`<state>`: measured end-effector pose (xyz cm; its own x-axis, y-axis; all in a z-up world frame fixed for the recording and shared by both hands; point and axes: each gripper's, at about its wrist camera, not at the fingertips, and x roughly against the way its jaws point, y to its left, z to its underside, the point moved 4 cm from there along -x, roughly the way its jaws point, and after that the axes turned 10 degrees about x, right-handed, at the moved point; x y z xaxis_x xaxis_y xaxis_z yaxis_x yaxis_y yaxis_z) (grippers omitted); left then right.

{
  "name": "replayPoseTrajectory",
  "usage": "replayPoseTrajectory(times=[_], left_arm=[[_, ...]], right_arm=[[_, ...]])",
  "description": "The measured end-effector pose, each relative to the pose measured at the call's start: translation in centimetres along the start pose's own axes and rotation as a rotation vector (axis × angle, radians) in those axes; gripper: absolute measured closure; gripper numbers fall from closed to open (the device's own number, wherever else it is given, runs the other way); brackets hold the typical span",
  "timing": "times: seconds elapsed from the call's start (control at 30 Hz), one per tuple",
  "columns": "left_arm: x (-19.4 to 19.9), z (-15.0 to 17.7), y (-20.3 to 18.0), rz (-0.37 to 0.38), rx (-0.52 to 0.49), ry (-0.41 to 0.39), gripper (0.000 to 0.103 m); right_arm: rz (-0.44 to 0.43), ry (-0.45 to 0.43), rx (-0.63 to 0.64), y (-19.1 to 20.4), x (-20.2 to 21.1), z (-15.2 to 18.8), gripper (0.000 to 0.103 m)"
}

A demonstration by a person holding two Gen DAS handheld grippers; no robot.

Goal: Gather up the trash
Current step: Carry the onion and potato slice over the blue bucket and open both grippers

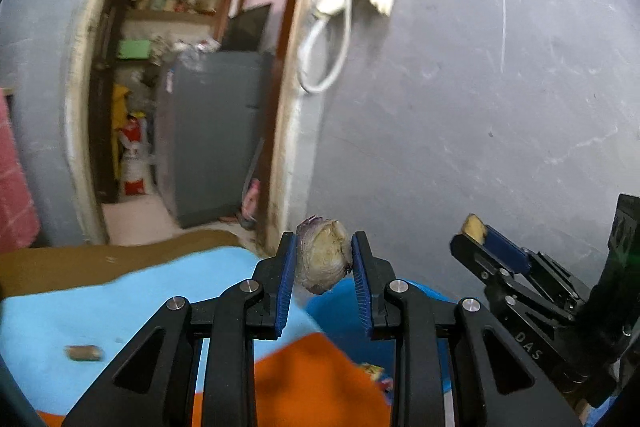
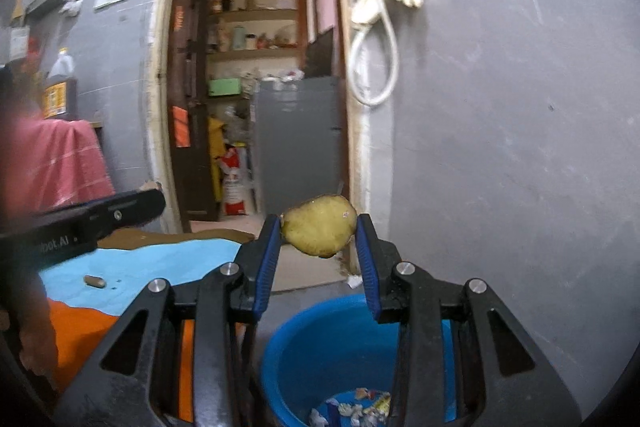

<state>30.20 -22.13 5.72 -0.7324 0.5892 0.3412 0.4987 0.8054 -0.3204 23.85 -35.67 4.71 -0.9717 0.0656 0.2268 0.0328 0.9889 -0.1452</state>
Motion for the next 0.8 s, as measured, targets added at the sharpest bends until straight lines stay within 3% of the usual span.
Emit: replayPoseTrajectory(times=[0.17, 0.37, 0.6, 0.67, 0.73, 0.8], left_arm=[[-4.2, 1.8, -2.1, 0.014, 0.002, 0.14, 0.079], [-8.3, 4.0, -1.7, 0.014, 0.058, 0.285, 0.079], [-9.5, 5.1, -1.1, 0.023, 0.088, 0.345, 0.077], [-9.4, 5.0, -1.1, 0.021, 0.099, 0.347, 0.065], [-8.9, 4.8, -0.9, 0.024, 0.117, 0.332, 0.061], [-8.2, 4.8, -0.6, 0.022, 0.128, 0.321, 0.061]], right_arm=[[0.033, 0.087, -0.049, -2.7, -1.1, 1.9, 0.046], [0.019, 0.197, -0.131, -4.9, -2.8, 4.2, 0.046], [-0.014, 0.273, -0.151, -5.1, -4.0, 5.4, 0.044], [-0.012, 0.272, -0.153, -5.2, -3.7, 5.4, 0.042], [-0.004, 0.265, -0.159, -5.4, -3.5, 5.4, 0.031], [0.003, 0.253, -0.168, -5.6, -3.4, 5.2, 0.026]])
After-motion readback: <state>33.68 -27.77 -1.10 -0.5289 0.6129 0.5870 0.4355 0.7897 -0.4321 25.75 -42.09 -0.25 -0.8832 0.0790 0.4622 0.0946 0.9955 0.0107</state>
